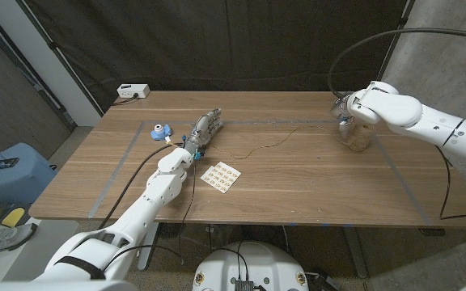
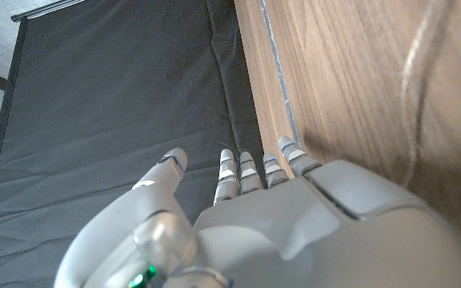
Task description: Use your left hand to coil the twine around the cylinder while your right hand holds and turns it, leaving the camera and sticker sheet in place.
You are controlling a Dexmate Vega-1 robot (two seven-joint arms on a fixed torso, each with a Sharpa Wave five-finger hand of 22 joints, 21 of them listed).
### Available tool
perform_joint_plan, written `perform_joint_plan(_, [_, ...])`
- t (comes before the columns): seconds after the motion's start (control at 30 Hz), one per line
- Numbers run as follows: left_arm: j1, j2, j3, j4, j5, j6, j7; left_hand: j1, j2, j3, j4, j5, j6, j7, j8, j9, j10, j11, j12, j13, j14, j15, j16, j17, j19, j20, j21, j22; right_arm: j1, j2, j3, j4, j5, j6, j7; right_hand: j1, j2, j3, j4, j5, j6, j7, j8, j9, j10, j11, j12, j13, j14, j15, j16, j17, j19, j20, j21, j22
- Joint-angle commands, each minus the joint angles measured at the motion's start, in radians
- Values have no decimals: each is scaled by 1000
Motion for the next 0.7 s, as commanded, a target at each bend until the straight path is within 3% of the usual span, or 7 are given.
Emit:
perform_joint_plan(0.03, [1, -15, -7, 32, -12, -16, -10, 10, 2, 3, 5, 9, 11, -2, 6, 2, 4, 4, 2, 5, 0, 9, 6, 5, 7, 2, -3, 3, 43, 48, -39, 56, -40, 63, 95, 0, -11, 6, 0, 4, -4, 3, -5, 1, -7, 10, -6, 1, -7, 3, -5, 2, -8, 1, -1, 2])
perform_joint_plan(0.4, [-21, -33, -12, 83, -17, -40, -26, 10, 2, 3, 10, 9, 24, -1, 8, 3, 7, 6, 3, 5, 1, 9, 6, 5, 7, 2, -3, 3, 112, 98, -83, 98, -45, 143, 187, 2, -11, 9, 2, 7, -28, 21, -15, 3, -32, 25, -21, 3, -23, 14, -9, 2, -26, 6, -1, 2])
perform_joint_plan(0.7, [-20, -22, -14, 26, -11, -46, -22, 11, -1, 3, 8, 9, 31, -2, 9, 3, 11, 5, 4, 5, 2, 6, 6, 4, 6, -1, -4, 3, 126, 120, -100, 96, -56, 132, 228, 4, -10, 11, 2, 8, -29, 27, -15, 4, -36, 31, -24, 4, -24, 14, -8, 2, -28, 8, 1, 2])
